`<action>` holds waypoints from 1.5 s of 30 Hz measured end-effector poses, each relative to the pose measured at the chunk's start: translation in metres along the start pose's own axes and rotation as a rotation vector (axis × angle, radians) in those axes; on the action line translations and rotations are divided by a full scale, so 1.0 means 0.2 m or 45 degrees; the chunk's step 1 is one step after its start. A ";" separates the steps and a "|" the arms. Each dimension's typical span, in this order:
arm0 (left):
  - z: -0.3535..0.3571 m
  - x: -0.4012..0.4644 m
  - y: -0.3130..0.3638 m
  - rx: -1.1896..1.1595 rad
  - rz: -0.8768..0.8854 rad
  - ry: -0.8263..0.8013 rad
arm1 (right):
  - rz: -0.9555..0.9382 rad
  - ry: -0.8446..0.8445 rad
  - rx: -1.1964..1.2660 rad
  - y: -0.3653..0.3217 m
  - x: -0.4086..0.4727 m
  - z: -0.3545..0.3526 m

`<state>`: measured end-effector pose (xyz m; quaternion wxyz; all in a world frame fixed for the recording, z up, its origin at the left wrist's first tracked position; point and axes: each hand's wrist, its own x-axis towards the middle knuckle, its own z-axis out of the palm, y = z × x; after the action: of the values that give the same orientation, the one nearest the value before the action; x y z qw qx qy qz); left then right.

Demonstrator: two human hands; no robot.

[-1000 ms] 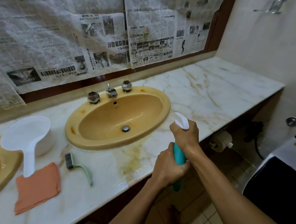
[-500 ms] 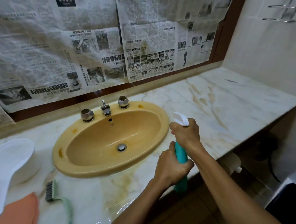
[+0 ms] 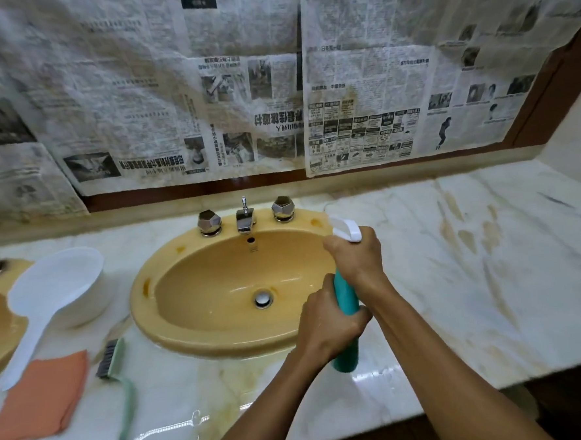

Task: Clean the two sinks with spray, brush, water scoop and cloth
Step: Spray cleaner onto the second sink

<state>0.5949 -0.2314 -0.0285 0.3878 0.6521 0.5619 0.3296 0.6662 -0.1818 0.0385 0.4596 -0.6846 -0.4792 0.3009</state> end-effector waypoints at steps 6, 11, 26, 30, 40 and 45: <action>-0.03 0.07 -0.04 -0.026 -0.107 0.112 | -0.016 -0.112 -0.040 0.00 0.11 0.10; -0.03 0.07 -0.05 -0.007 -0.157 0.151 | 0.000 -0.176 -0.053 -0.01 0.11 0.12; -0.10 -0.35 -0.17 -0.075 -0.211 0.230 | 0.006 -0.400 -0.067 0.00 -0.29 0.20; -0.11 -0.51 -0.23 -0.078 -0.252 0.202 | 0.082 -0.431 -0.069 0.03 -0.46 0.21; -0.12 -0.88 -0.33 -0.121 -0.225 0.128 | 0.103 -0.435 -0.073 0.09 -0.85 0.20; -0.13 -0.95 -0.35 -0.111 -0.194 0.016 | 0.183 -0.324 -0.093 0.11 -0.93 0.17</action>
<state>0.5107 -0.4108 -0.0754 0.4364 0.5879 0.5973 0.3273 0.5789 -0.3472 0.0005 0.3471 -0.6898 -0.4938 0.3998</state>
